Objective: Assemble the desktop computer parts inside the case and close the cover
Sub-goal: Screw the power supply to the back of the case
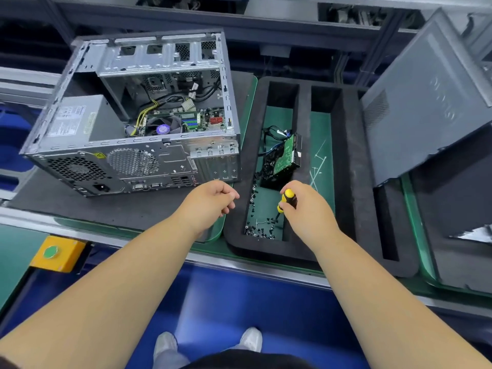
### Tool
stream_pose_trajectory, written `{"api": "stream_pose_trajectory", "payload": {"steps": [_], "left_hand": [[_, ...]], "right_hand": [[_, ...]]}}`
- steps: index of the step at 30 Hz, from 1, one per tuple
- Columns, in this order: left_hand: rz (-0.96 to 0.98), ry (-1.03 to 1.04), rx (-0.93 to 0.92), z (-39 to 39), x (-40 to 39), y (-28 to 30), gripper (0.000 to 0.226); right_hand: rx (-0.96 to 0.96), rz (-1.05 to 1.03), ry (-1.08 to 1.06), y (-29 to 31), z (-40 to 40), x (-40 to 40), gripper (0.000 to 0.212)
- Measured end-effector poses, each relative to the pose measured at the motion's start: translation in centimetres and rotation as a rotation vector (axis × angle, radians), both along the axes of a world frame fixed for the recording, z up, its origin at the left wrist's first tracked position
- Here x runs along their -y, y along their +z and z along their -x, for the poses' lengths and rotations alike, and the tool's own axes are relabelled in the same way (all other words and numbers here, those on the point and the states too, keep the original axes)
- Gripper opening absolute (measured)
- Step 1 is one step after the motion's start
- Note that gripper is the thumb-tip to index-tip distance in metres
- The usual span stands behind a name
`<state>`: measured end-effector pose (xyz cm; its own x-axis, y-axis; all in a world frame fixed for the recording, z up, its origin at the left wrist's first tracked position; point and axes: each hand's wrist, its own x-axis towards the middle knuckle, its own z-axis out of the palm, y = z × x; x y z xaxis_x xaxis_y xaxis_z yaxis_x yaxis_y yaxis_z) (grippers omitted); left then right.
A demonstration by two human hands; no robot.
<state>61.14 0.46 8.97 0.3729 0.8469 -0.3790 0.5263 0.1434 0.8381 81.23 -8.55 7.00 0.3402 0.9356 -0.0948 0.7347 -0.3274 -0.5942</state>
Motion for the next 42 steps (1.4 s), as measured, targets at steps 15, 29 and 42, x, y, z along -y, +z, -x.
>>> {"api": "stream_pose_trajectory", "payload": {"steps": [15, 29, 42], "left_hand": [[0.011, 0.032, -0.007, -0.2, -0.4, 0.1, 0.019], [0.081, 0.016, 0.064, -2.7, -0.5, 0.6, 0.021], [0.565, 0.100, 0.517, -7.0, 0.5, 0.9, 0.011]], "right_hand": [[0.015, 0.066, 0.043, -0.5, -0.5, -0.9, 0.013], [-0.204, -0.229, -0.088, 5.6, -2.5, 0.0, 0.015], [-0.450, -0.474, -0.185, 10.0, -4.0, 2.4, 0.017]]}}
